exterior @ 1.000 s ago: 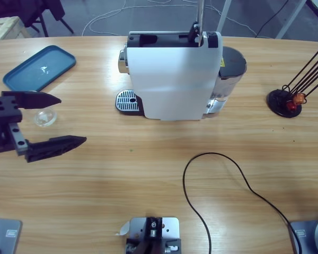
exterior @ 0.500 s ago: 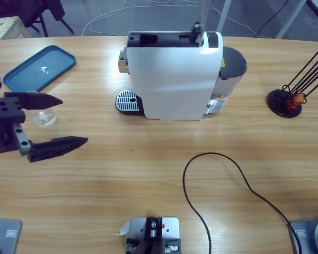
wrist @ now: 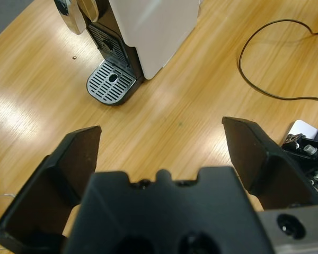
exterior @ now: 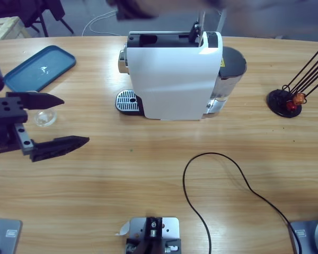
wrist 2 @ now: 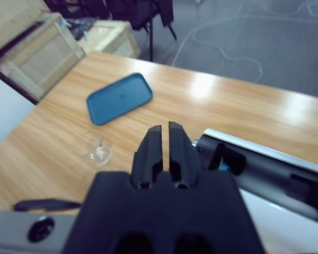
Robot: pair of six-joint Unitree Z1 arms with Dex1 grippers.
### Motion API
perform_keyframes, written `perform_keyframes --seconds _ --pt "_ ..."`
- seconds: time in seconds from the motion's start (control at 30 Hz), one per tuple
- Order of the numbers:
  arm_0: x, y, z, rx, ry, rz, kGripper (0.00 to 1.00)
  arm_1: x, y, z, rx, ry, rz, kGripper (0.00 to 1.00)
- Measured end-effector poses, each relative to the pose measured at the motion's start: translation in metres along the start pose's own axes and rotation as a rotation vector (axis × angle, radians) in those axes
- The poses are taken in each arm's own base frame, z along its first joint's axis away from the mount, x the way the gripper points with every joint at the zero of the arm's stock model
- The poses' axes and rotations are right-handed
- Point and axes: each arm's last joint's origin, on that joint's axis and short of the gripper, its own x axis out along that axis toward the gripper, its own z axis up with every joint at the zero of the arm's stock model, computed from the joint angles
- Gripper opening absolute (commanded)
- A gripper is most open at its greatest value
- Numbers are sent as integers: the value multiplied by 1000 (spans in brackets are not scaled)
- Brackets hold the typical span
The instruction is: Pour coffee
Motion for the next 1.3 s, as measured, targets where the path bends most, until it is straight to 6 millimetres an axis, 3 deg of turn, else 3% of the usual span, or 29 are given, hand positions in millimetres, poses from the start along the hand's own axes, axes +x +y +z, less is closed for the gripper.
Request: perform_keyframes --seconds 0.07,0.2,0.3,0.4,0.53,0.63,0.8,1.13,1.3 --pt "0 0 0 0 -3 0 1000 -26 4 8 -1 -36 -12 0" --pt "0 0 1 0 -4 0 1000 -78 -15 27 42 -129 -65 0" --pt "0 0 1 0 -4 0 1000 -110 -44 36 95 -183 -111 0" --pt "0 0 1 0 -5 0 1000 -120 -82 35 152 -221 -202 0" --pt "0 0 1 0 -5 0 1000 -110 -112 35 248 -254 -261 0" --pt "0 0 1 0 -5 0 1000 -86 -119 34 332 -253 -229 0" --pt "0 0 1 0 -5 0 1000 -36 -111 14 396 -174 -184 0" --pt "1 0 1 0 -1 0 1000 -23 -79 15 388 -165 -73 0" --pt "1 0 1 0 -1 0 1000 0 -71 12 384 -154 -61 0"
